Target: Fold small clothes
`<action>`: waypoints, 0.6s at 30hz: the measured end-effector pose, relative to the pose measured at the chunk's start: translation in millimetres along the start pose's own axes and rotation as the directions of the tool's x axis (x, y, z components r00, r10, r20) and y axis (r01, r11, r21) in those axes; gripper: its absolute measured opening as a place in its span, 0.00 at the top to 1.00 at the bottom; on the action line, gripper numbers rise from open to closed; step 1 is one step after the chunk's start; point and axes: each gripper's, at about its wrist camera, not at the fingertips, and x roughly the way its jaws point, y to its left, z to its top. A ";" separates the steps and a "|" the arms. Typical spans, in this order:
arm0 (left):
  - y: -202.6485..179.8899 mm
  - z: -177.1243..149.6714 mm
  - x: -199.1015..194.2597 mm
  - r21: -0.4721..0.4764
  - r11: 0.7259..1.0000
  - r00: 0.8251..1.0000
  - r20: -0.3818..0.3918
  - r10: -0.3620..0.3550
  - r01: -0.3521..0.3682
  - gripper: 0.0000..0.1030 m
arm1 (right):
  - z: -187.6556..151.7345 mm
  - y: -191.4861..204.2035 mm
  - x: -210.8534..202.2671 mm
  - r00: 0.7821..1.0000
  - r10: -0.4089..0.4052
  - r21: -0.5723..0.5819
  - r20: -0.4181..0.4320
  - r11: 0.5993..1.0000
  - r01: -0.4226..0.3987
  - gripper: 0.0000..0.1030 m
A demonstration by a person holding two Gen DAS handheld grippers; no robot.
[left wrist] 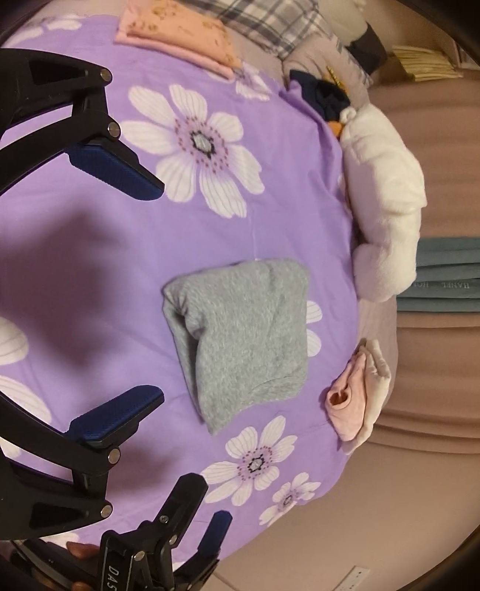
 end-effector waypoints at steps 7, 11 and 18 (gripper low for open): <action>-3.0 4.5 -25.4 -0.023 1.000 1.000 -0.003 -0.017 0.017 0.01 | 2.6 13.7 -31.7 0.999 -0.028 -0.024 0.019 0.999 0.028 0.00; -6.8 5.0 -30.3 -0.010 0.995 0.995 0.015 0.099 -0.098 0.01 | 3.4 19.0 -38.1 0.999 -0.037 -0.038 0.020 0.999 0.038 0.00; 0.8 2.0 -24.3 -0.046 0.996 0.997 -0.015 0.077 -0.077 0.01 | -0.4 19.7 -27.9 0.998 -0.056 -0.034 -0.011 0.998 0.055 0.00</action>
